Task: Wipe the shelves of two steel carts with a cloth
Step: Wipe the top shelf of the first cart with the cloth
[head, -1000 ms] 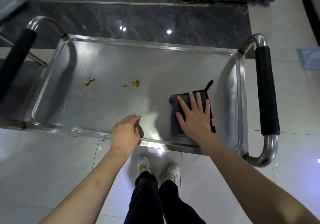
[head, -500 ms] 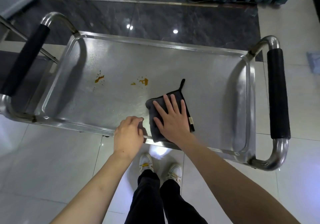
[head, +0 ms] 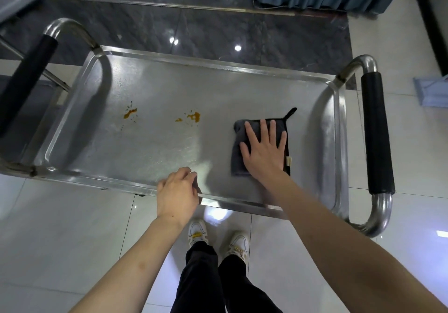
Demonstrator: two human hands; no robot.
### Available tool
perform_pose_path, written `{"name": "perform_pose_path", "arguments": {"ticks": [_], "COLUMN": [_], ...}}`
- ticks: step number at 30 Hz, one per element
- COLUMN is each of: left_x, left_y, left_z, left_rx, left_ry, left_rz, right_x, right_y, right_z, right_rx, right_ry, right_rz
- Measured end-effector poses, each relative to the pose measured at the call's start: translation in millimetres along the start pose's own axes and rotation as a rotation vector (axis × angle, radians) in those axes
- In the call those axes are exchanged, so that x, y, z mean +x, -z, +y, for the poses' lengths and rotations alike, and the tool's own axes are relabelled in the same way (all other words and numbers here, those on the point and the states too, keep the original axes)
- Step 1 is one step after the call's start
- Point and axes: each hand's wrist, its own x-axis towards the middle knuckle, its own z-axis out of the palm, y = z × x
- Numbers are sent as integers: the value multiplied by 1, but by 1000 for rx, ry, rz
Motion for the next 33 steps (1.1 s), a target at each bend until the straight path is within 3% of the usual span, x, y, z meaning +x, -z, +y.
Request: {"name": "perform_pose_path", "arguments": {"ticks": [5, 11, 16, 27, 33], "left_x": [5, 27, 44, 44, 44], "left_y": [8, 17, 13, 1, 7], "left_z": [4, 20, 32, 30, 33], "left_rx": [20, -40, 18, 198, 245], "left_ry": [15, -64, -96, -139, -130], "left_rz": [-45, 37, -22, 36, -17], "right_x": [24, -47, -79, 96, 135], "right_y": [-7, -16, -23, 3, 22], "right_z": [-35, -21, -13, -25, 27], "right_rx": [-7, -47, -71, 10, 68], "right_ry": [60, 198, 193, 97, -186], "right_rz": [7, 22, 7, 42, 32]}}
